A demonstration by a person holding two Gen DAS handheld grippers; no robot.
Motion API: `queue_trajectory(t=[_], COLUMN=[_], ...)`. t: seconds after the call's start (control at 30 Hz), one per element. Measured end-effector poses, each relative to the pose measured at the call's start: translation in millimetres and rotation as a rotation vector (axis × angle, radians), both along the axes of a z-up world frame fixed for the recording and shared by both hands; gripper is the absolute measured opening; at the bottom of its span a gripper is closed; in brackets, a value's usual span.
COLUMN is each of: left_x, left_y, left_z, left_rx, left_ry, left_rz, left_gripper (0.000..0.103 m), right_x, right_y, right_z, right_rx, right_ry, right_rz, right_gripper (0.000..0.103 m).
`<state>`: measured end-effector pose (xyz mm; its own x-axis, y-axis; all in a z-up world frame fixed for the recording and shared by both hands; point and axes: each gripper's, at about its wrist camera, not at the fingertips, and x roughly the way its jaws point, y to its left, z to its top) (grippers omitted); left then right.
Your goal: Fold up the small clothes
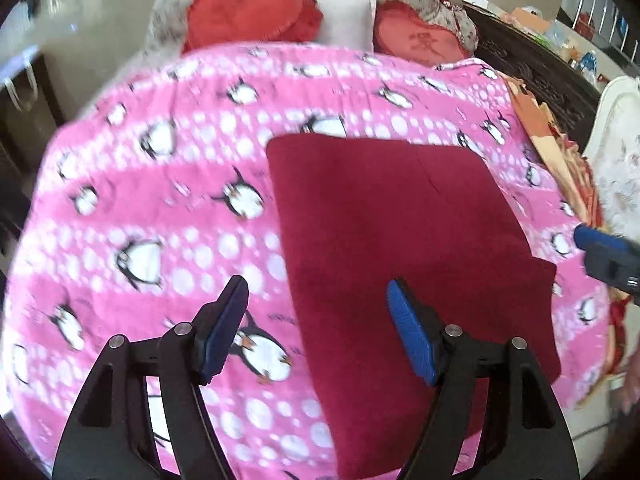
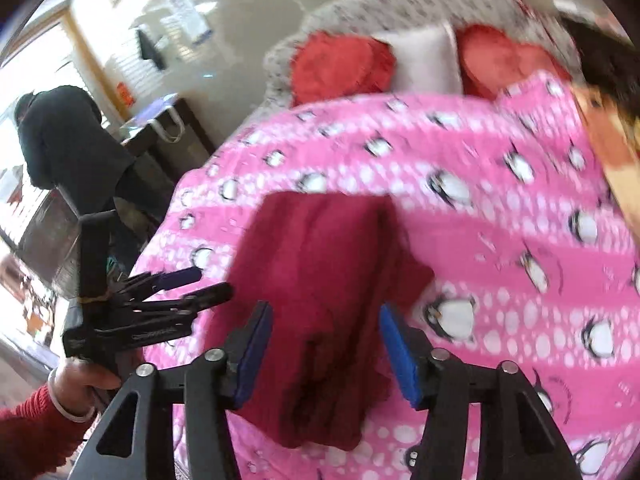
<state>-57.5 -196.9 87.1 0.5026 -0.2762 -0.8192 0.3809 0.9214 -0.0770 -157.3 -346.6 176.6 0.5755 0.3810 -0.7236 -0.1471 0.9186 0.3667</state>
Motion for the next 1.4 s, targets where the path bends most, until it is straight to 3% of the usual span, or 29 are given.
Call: queue_trajectory(t=[0.1,0.23,0.3,0.33,0.53,0.83,1.07,1.4], left_x=[0.8,-2.3,-5.2,-8.6,-18.2,-25.8,-35.6,-37.8], left_y=[0.0,-12.2,-18.5,-17.6,-13.9,2.9,11.8,11.2], left_z=[-5.6,-15.2,-14.5,-13.0,-7.1,-6.1,-0.1,-2.3], left_rx=[0.026,0.062,0.079,0.082,0.082,0.050,0.045,0.047], left_ry=[-0.004,-0.017,-0.039,-0.051,-0.097,-0.083,-0.108,-0.103], left_rz=[0.005,0.005,0.008,0.011,0.046,0.111,0.124,0.124], left_gripper=[0.073,0.073,0.073,0.073,0.073,0.073,0.073,0.073], right_x=[1.0,14.9,16.3,14.4,-12.8,-21.9,-18.0,-14.4], right_y=[21.0,37.2,26.3,22.2,20.0,38.6,46.2,47.2], right_z=[-3.2,-48.0,-73.7,-74.3,-42.2,-7.0,-9.7,-14.9], right_rx=[-0.021,-0.212,-0.170,-0.144,-0.138,-0.274,-0.280,-0.289], right_ry=[-0.030,0.080,0.152,0.143,0.084,-0.003,0.019,0.049], right_rz=[0.046,0.010,-0.017,-0.032,-0.067,-0.144,-0.167,-0.181], right_gripper=[0.048,0.047,0.047,0.047,0.047,0.050,0.060,0.064])
